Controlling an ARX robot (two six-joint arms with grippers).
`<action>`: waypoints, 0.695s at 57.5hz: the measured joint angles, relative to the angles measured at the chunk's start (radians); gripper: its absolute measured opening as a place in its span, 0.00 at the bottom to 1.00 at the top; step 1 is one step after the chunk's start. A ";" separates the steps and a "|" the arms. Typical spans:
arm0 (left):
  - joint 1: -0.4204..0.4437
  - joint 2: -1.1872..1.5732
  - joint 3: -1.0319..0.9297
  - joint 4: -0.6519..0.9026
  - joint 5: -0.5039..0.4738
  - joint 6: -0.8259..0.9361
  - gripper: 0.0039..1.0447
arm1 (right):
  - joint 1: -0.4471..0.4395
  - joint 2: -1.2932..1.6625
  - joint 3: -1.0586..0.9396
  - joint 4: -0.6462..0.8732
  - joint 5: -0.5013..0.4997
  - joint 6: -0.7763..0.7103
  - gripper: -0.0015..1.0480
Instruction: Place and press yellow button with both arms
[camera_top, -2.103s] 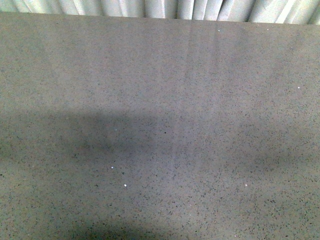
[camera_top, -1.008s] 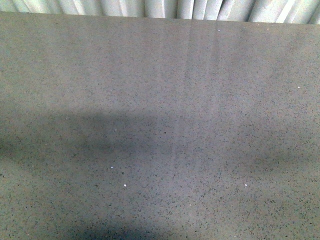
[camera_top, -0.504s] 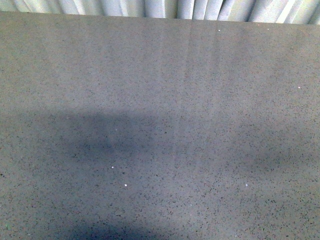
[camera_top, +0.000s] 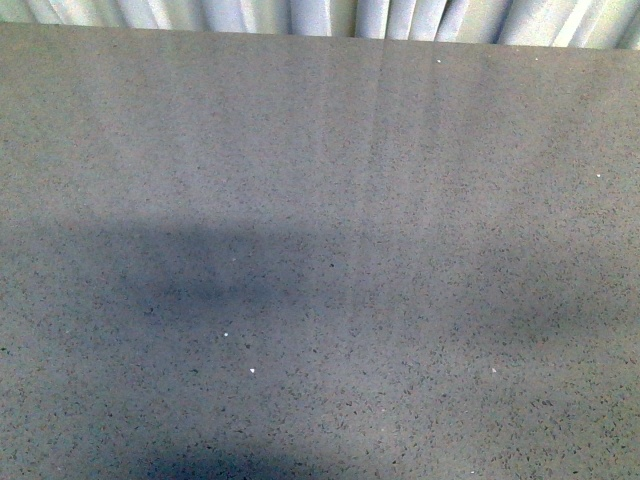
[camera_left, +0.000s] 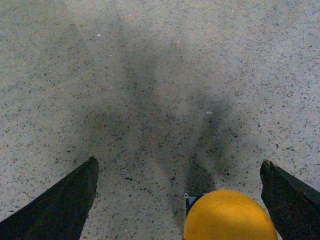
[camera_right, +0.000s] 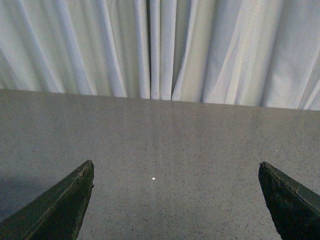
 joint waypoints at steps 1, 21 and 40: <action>0.000 0.005 0.002 0.003 0.000 0.000 0.91 | 0.000 0.000 0.000 0.000 0.000 0.000 0.91; -0.008 0.028 0.007 0.014 -0.004 -0.001 0.88 | 0.000 0.000 0.000 0.000 0.000 0.000 0.91; -0.029 0.029 -0.012 0.021 0.000 0.006 0.42 | 0.000 0.000 0.000 0.000 0.000 0.000 0.91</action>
